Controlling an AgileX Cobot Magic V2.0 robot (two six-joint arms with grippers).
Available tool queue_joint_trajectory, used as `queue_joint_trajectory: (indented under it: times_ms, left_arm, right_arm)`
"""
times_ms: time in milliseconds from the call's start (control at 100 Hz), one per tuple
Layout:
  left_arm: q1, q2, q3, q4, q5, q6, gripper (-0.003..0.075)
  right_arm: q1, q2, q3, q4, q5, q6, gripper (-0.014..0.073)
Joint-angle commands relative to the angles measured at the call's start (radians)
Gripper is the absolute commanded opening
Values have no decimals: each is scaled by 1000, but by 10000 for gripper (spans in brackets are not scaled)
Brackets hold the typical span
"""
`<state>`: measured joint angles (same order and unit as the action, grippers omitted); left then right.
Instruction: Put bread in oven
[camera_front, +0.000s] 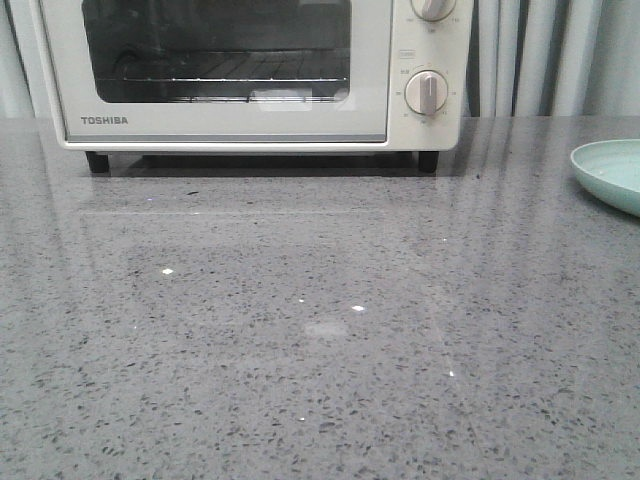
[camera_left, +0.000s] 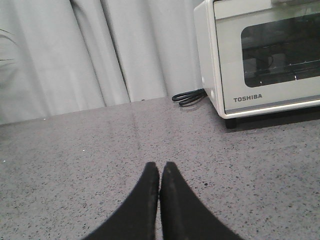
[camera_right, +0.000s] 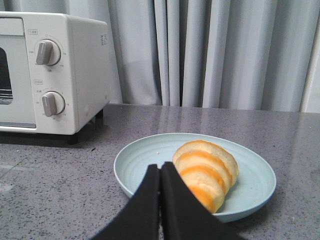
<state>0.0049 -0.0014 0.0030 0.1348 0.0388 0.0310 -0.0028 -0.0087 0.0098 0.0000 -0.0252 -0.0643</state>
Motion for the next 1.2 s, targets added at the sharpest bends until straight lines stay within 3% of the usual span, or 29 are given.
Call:
queue_joint_trajectory:
  times_ms: [0,280,560,770,910,1020,1190]
  left_arm:
    - [-7,-26,21,-3,-82,-4,-21]
    - [-7,-26,21,-36,-87,-4,-21]
    - [-7,-26,21,-36,-221,-4,-21]
    - [-7,-26,21,-43,-255,-4,-21]
    - [-7,-26,21,-60,-394,-56,-22]
    - [-7,-26,10,-115,-491,-96,-22]
    - [-7,-26,-6,-157,-511,-115,-22]
  right_arm:
    - [-5,-19,25,-7,-73,1,-75]
    - [-5,-19,25,-7,-73,1,-75]
    - [-5,-19,25,-7,-73,1,-75]
    - [-5,-19,23,-7,-252,1,-75]
    - [-5,-19,23,-7,-416,3,-75]
    - [-5,-19,13,-7,-563,90,-75]
    - [-5,-19,-33,0,-538,141,-75]
